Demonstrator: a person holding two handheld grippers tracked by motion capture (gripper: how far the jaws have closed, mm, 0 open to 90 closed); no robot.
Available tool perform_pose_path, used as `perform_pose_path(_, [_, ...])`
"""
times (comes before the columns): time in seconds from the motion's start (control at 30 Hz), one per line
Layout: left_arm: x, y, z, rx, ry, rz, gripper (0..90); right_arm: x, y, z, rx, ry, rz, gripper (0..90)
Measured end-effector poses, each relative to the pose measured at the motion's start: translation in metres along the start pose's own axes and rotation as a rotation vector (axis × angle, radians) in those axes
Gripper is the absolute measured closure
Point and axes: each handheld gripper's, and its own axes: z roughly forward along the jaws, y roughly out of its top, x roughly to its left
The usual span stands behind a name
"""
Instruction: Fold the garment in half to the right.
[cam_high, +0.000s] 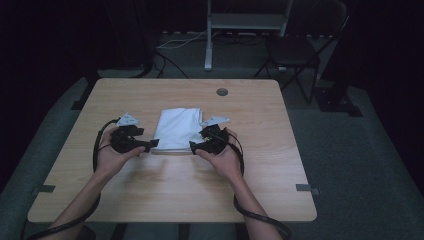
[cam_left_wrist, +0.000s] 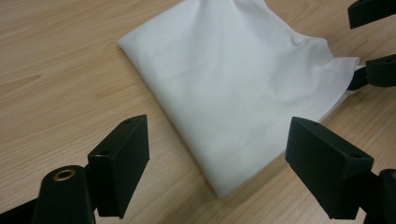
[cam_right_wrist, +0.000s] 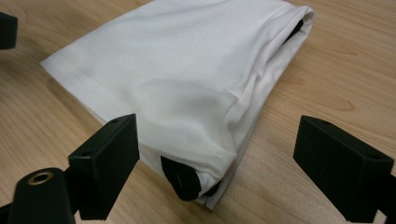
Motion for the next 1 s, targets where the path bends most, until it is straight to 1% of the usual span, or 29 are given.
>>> perform_pose_path(0.13, [0.001,-0.002,-0.008,-0.017,0.0,0.0,21.1,0.001,0.0,-0.004,-0.004,0.003,-0.012,13.6])
perform_pose_path(0.2, [0.003,-0.004,-0.015,-0.038,0.001,-0.003,21.1,0.0,0.0,-0.006,-0.004,0.008,-0.014,13.4])
perform_pose_path(0.23, [0.003,-0.004,-0.015,-0.038,0.001,-0.003,21.2,0.0,0.0,-0.006,-0.004,0.008,-0.014,13.4])
perform_pose_path(0.33, [0.005,-0.008,-0.025,-0.063,0.001,-0.007,21.1,0.0,-0.002,-0.01,-0.003,0.015,-0.03,13.4])
perform_pose_path(0.37, [0.007,-0.01,-0.03,-0.079,-0.002,-0.012,21.1,0.0,-0.003,-0.013,-0.002,0.018,-0.03,13.4])
perform_pose_path(0.4, [0.007,-0.01,-0.03,-0.079,-0.002,-0.012,21.1,0.0,-0.004,-0.014,-0.005,0.019,-0.034,13.4])
perform_pose_path(0.47, [0.009,-0.013,-0.038,-0.095,-0.004,-0.016,21.1,-0.001,-0.006,-0.018,-0.006,0.021,-0.035,13.4])
perform_pose_path(0.53, [0.009,-0.016,-0.042,-0.099,-0.002,-0.015,21.2,-0.001,-0.008,-0.022,-0.007,0.024,-0.032,13.4])
perform_pose_path(0.57, [0.009,-0.016,-0.042,-0.099,-0.002,-0.015,21.1,-0.002,-0.009,-0.024,-0.003,0.023,-0.041,13.4])
perform_pose_path(0.63, [0.01,-0.021,-0.047,-0.109,0.002,-0.025,21.1,-0.002,-0.011,-0.029,-0.002,0.028,-0.041,13.4])
perform_pose_path(0.67, [0.01,-0.022,-0.049,-0.109,0.005,-0.024,21.1,-0.002,-0.011,-0.031,-0.002,0.027,-0.042,13.4])
perform_pose_path(0.87, [0.009,-0.03,-0.06,-0.126,0.018,-0.024,21.2,-0.003,-0.015,-0.043,-0.019,0.034,-0.04,13.4])
perform_pose_path(0.93, [0.009,-0.032,-0.063,-0.132,0.021,-0.026,21.2,-0.004,-0.017,-0.046,-0.023,0.043,-0.029,13.4])
perform_pose_path(0.97, [0.009,-0.032,-0.063,-0.132,0.021,-0.026,21.2,-0.004,-0.018,-0.047,-0.026,0.041,-0.034,13.4])
perform_pose_path(1.0, [0.01,-0.036,-0.067,-0.133,0.028,-0.028,21.2,-0.005,-0.019,-0.049,-0.026,0.043,-0.031,13.4])
